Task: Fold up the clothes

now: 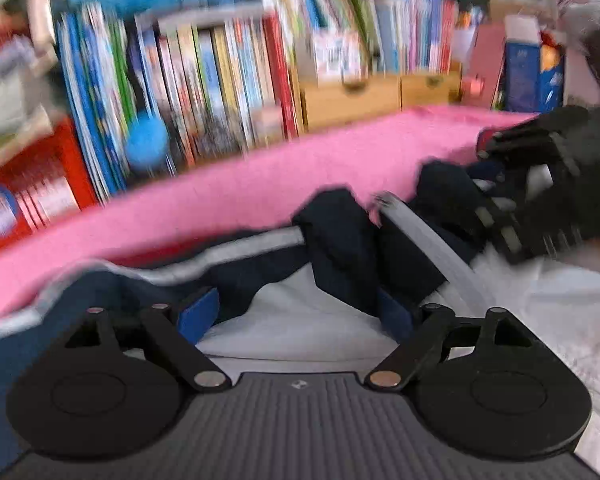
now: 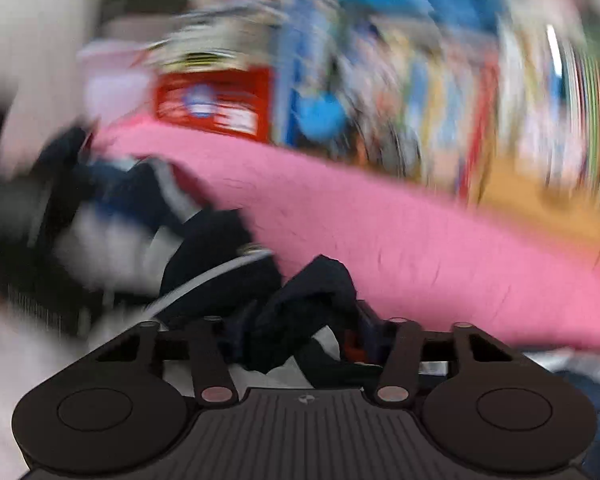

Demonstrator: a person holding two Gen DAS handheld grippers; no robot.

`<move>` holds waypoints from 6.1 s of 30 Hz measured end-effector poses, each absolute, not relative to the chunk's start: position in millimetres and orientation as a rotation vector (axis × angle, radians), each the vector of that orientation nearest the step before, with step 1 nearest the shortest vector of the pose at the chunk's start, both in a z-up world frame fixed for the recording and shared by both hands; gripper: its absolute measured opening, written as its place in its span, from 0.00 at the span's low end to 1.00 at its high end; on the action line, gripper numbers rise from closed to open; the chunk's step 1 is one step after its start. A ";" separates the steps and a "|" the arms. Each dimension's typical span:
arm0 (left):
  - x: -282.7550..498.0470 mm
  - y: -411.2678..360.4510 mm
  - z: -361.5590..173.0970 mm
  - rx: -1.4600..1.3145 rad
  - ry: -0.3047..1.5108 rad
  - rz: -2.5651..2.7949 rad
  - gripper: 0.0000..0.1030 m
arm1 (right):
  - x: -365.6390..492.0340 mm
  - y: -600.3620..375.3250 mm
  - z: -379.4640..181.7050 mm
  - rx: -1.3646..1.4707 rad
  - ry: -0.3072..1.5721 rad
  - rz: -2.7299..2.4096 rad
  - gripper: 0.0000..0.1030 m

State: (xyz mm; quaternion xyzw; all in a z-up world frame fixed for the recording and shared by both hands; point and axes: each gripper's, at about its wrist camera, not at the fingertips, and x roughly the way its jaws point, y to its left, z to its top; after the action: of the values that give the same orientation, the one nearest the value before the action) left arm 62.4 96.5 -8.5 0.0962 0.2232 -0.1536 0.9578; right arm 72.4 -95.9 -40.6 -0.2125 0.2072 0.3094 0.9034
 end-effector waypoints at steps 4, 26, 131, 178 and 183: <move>58.8 121.7 33.7 0.093 0.306 -0.416 0.99 | 10.7 -94.6 -59.0 -0.703 0.239 0.700 0.45; 58.9 116.6 -20.3 0.331 0.586 -0.686 0.96 | 48.2 -184.5 -14.0 0.035 0.573 0.880 0.99; -19.8 158.4 -26.7 0.206 0.558 -0.473 1.00 | 17.9 -133.6 60.7 0.501 0.500 0.321 0.06; 84.3 68.0 19.5 0.261 0.569 0.004 0.98 | -87.8 -141.1 -16.1 -0.730 0.269 0.369 0.58; 90.3 77.3 29.6 0.238 0.506 0.084 0.98 | -53.4 -116.1 -21.1 -0.763 0.145 0.364 0.71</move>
State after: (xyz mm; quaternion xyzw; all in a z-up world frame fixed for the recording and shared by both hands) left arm 90.3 77.3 29.6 0.1174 0.2498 0.0415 0.9603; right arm -53.4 -116.1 -21.1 -0.3698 0.0703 0.1765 0.9095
